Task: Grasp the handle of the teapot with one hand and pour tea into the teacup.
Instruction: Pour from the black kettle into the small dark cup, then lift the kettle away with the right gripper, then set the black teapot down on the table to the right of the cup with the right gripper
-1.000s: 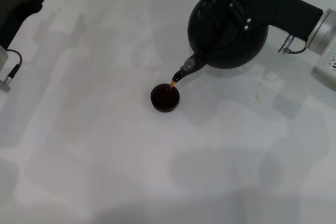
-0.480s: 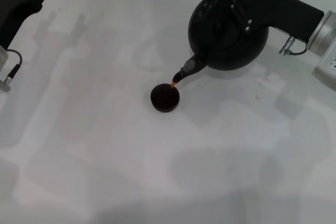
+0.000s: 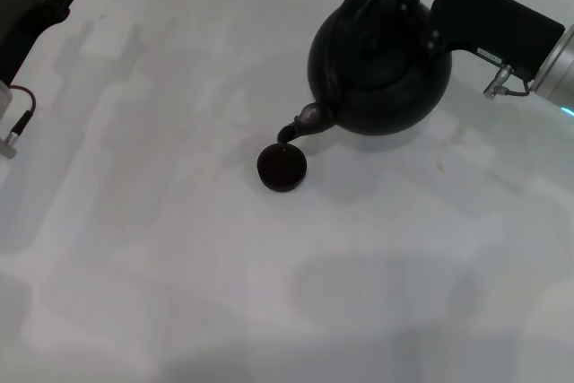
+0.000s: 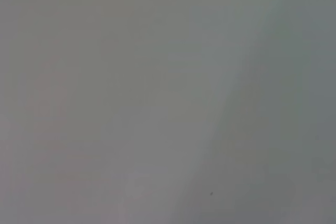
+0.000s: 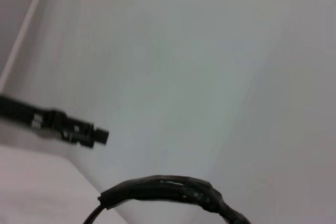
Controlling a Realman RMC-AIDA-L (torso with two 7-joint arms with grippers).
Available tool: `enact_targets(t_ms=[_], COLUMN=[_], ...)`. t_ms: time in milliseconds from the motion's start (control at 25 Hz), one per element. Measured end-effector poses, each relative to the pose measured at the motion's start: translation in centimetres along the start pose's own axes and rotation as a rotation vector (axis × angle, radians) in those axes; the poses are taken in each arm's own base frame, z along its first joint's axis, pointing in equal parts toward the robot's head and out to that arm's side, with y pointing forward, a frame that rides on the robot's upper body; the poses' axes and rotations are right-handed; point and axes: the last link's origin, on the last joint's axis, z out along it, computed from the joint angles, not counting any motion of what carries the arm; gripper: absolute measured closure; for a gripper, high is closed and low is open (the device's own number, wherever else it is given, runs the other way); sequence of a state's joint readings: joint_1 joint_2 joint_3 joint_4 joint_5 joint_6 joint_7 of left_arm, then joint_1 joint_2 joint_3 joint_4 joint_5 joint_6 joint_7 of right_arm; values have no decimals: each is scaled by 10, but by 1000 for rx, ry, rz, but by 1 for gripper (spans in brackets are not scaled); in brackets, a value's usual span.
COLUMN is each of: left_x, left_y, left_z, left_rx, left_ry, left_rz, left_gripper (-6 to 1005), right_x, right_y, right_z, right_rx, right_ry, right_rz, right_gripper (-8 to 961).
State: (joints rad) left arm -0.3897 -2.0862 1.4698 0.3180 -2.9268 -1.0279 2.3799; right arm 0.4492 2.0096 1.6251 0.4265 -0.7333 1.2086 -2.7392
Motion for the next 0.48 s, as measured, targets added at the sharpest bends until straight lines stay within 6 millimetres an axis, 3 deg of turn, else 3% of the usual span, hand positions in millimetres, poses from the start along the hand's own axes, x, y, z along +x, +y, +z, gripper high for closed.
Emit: enact_targets(t_ms=[240, 480], left_x=[0, -2], left_y=[0, -1], left_z=[0, -1], left_rx=[2, 4], left_ry=[-2, -6], left_rz=[-1, 0], left_gripper=[194, 195], right_x=[3, 23], right_y=[-5, -18], right_z=[-7, -47], right_rx=[64, 290], right_ry=[-9, -4], right_rz=[204, 411], right_gripper=[836, 825])
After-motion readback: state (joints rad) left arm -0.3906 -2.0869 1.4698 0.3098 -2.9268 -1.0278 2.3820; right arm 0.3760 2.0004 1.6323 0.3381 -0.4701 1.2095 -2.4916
